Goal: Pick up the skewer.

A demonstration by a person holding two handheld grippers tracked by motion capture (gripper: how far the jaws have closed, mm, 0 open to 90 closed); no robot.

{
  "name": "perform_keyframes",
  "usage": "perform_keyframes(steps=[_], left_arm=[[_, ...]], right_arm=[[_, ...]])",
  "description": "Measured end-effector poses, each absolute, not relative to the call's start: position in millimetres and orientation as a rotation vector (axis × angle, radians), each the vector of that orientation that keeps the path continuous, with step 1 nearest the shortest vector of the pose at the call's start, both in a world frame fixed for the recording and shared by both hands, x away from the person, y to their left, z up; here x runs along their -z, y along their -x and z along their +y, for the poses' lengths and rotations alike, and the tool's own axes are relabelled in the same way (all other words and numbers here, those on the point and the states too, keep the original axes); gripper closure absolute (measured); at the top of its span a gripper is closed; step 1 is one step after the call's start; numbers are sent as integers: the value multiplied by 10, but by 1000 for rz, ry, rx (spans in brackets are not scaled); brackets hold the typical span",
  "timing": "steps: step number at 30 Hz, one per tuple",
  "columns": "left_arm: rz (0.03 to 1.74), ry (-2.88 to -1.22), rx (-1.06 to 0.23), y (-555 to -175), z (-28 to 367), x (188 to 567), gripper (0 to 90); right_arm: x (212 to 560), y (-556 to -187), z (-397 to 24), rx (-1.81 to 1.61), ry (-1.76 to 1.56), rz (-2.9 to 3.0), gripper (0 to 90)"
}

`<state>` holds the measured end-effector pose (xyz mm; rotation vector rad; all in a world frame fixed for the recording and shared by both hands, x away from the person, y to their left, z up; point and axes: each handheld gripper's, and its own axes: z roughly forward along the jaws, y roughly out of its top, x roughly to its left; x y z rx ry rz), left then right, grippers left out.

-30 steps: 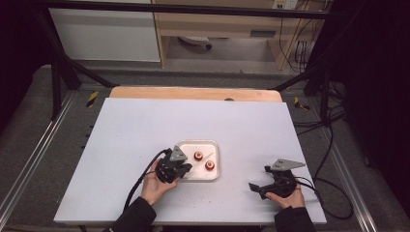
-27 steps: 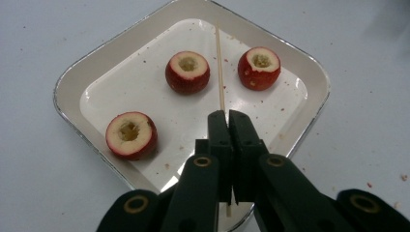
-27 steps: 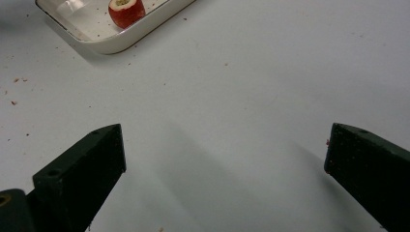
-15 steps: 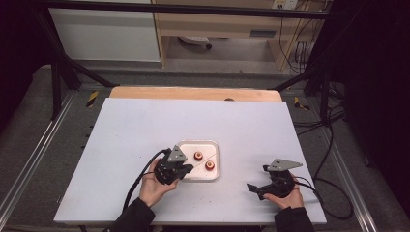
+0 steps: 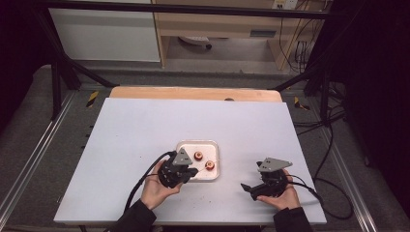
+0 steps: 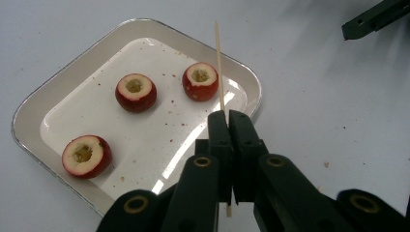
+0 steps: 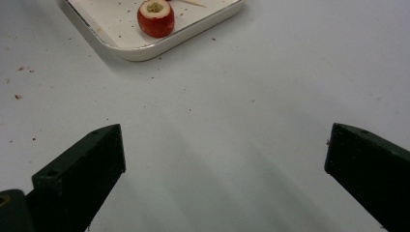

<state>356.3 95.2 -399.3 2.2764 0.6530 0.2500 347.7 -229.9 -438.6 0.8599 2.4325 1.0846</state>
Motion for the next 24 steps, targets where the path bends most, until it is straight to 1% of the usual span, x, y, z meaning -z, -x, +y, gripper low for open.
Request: perform_keyframes(steps=[9, 15, 24], left_arm=[[601, -2324, -238, -3541, 825, 3944, 887], [561, -2353, -232, -3528, 713, 3883, 887], [522, -2382, -216, -3525, 553, 3857, 887]], right_arm=[[4283, -3441, -2045, -946, -629, 2462, 74], [4223, -3412, -1951, -887, -509, 2453, 109], [4175, -3385, -1838, -784, -302, 2465, 235]])
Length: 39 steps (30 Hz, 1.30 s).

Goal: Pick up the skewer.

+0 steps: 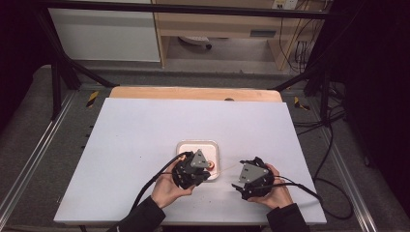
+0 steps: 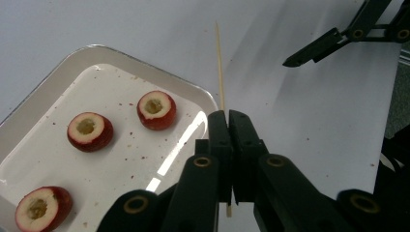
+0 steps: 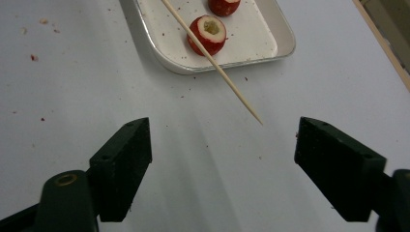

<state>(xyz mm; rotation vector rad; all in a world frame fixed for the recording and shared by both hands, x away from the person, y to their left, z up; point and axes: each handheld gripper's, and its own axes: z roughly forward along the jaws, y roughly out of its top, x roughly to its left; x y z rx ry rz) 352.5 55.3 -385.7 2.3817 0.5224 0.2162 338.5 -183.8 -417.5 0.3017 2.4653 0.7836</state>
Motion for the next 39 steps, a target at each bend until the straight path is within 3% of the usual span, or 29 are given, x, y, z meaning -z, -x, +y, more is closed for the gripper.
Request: perform_keyframes(steps=[21, 39], left_arm=[[435, -2442, -169, -3490, 243, 3875, 888], [421, -2463, -154, -3482, 213, 3906, 887]], right_arm=[[4261, -3379, -1724, -578, 94, 2477, 646], [4288, -3357, -1729, -500, 234, 2450, 834]])
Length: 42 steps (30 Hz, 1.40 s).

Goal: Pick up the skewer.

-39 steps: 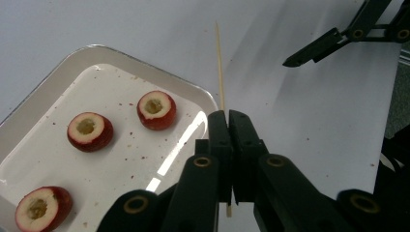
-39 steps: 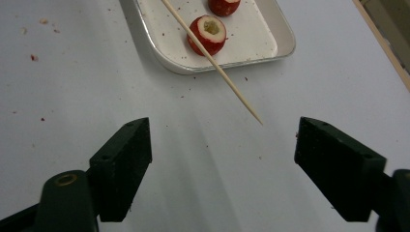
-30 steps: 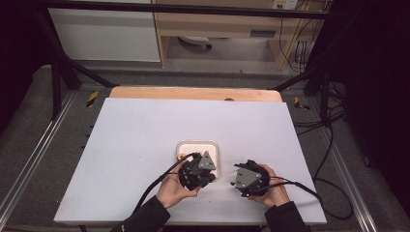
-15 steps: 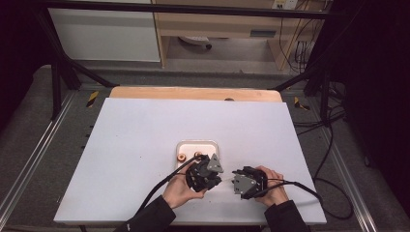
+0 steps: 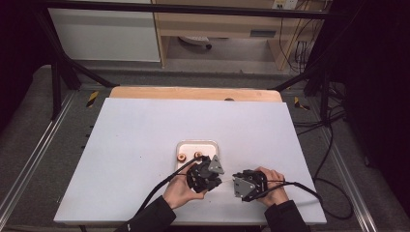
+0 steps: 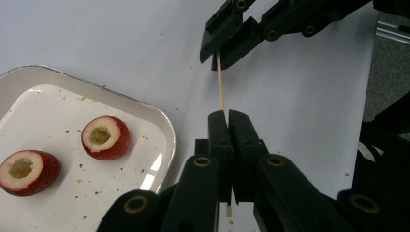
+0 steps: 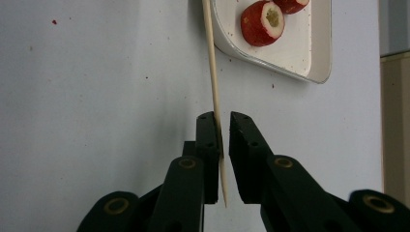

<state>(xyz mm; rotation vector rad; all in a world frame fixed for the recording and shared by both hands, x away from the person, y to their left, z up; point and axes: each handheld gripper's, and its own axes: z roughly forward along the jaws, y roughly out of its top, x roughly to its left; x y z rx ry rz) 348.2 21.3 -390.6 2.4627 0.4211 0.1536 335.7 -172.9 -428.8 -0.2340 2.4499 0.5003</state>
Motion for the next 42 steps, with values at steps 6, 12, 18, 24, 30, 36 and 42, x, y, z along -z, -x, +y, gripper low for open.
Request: perform_keyframes(steps=[6, 12, 18, 24, 30, 36, 42], left_arm=[[424, -2462, -156, -3488, 216, 3905, 887], [434, -2465, -160, -3506, 232, 3898, 881], [470, -2540, -150, -3569, 238, 3878, 767], [501, -2632, -101, -3639, 179, 3871, 720], [522, -2722, -78, -3717, 63, 3911, 796], [531, -2758, -60, -3727, 3, 3950, 876], [515, -2781, -82, -3702, -8, 3967, 886]], right_arm=[[4288, -3345, -1728, -469, 269, 2446, 878], [4283, -3327, -1704, -435, 307, 2436, 889], [4254, -3320, -1667, -361, 351, 2406, 889], [4222, -3321, -1608, -296, 388, 2380, 889], [4199, -3326, -1537, -252, 449, 2346, 889], [4215, -3317, -1513, -204, 481, 2326, 889], [4213, -3305, -1502, -212, 496, 2315, 888]])
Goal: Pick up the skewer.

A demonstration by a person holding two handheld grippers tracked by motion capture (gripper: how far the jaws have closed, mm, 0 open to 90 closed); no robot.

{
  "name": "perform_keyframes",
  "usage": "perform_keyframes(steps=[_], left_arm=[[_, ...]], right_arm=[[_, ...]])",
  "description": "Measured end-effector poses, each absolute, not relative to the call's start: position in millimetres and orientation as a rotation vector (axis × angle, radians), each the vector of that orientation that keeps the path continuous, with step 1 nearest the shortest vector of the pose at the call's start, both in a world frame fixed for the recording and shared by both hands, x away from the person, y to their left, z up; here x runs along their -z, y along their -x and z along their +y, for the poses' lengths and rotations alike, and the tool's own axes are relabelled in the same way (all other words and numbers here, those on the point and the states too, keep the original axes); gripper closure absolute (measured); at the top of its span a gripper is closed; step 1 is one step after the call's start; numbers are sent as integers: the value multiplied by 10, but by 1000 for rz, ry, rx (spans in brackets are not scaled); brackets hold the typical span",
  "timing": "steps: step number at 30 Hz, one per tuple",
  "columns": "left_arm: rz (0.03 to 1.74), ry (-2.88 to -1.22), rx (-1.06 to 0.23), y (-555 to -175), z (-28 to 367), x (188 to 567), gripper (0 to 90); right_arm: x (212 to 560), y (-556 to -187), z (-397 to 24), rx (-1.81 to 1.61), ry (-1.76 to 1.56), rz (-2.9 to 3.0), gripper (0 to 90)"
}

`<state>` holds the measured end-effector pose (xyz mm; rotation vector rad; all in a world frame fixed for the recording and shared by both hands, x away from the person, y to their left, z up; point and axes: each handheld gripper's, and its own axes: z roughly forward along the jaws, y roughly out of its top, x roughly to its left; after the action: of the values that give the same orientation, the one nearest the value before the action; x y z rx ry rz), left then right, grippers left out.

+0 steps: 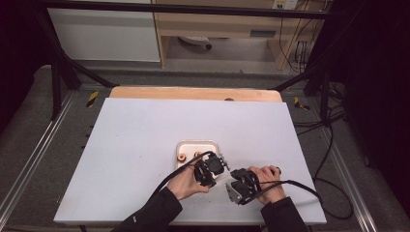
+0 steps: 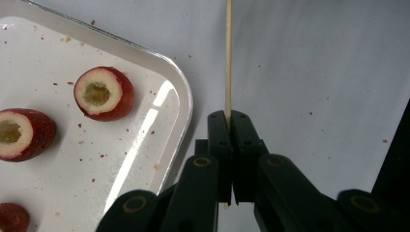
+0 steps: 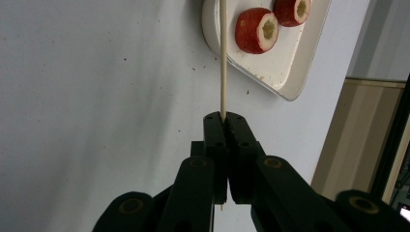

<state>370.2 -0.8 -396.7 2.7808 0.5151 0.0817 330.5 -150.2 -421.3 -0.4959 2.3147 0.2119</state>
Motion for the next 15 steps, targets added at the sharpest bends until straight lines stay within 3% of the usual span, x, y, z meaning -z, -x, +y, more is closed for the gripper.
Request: perform_keyframes(steps=[5, 7, 9, 10, 15], left_arm=[[504, -2771, -112, -3679, 23, 3962, 888], [504, -2769, -134, -3671, 51, 3970, 888], [504, -2774, -144, -3661, 96, 3971, 888], [509, -2762, -153, -3655, 124, 3977, 888], [541, -2727, -180, -3624, 265, 3989, 888]], right_arm=[[4203, -3315, -1502, -248, 454, 2330, 866], [4175, -3334, -1523, -313, 370, 2353, 774], [4165, -3341, -1534, -328, 352, 2356, 743], [4142, -3356, -1585, -387, 261, 2368, 672], [4106, -3411, -1726, -531, 49, 2374, 540]])
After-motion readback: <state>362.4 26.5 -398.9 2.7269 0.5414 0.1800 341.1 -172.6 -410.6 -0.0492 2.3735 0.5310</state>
